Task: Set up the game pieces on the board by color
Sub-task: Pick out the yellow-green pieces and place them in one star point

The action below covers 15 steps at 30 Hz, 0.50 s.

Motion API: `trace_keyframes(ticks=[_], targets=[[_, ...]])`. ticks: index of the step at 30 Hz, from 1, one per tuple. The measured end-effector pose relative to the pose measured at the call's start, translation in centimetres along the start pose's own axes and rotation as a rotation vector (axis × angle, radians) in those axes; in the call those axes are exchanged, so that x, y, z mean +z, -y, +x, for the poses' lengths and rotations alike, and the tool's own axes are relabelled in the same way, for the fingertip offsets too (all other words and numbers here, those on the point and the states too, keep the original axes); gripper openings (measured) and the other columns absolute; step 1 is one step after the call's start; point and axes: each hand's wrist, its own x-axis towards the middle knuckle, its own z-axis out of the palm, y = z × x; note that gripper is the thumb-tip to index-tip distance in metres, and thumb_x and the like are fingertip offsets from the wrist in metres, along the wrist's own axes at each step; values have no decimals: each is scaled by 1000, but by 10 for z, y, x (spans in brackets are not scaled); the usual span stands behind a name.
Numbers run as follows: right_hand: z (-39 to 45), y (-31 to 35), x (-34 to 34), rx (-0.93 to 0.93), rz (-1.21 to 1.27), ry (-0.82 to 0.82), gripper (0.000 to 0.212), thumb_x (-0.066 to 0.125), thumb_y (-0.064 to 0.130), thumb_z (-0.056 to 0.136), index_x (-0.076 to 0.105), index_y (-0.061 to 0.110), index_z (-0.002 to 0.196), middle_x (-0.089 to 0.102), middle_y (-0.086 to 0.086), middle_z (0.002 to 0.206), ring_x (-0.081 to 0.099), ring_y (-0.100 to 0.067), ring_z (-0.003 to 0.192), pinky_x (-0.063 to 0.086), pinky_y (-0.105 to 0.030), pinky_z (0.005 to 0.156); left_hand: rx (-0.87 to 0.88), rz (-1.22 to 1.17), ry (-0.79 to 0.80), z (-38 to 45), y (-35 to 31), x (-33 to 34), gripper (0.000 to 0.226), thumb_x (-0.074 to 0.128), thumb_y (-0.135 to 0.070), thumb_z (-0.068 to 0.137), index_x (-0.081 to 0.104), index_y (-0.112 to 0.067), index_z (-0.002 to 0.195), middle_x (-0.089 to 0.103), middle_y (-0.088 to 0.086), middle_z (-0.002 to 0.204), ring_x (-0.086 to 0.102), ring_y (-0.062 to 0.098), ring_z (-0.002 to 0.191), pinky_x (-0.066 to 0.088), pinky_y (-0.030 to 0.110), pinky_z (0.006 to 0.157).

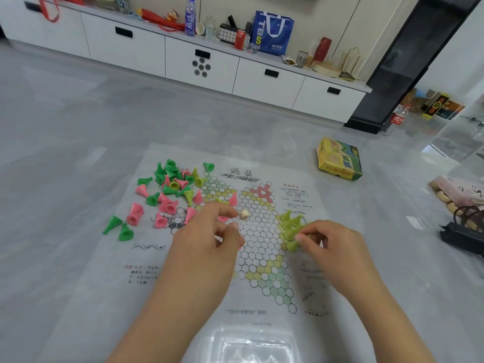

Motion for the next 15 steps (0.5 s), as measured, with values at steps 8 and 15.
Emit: trace_keyframes(ticks=[8,15], targets=[[9,60,-7,-135,227,52,9,62,25,84,65,32,88,62,11,77,54,-7,69,44,-13,60,-22,-44,11,-2,-2,-7,20,43,-22,90,53,-38,83,65,-9,82,54,0,53,43,13,47],[76,113,47,-390,-376,321,29,58,28,87,56,25,116,54,4,118,51,-15,107,39,-34,96,14,-12,-67,1,-5,-27,23,43,-22,92,49,-37,76,64,-10,70,55,-8,55,40,6,45]])
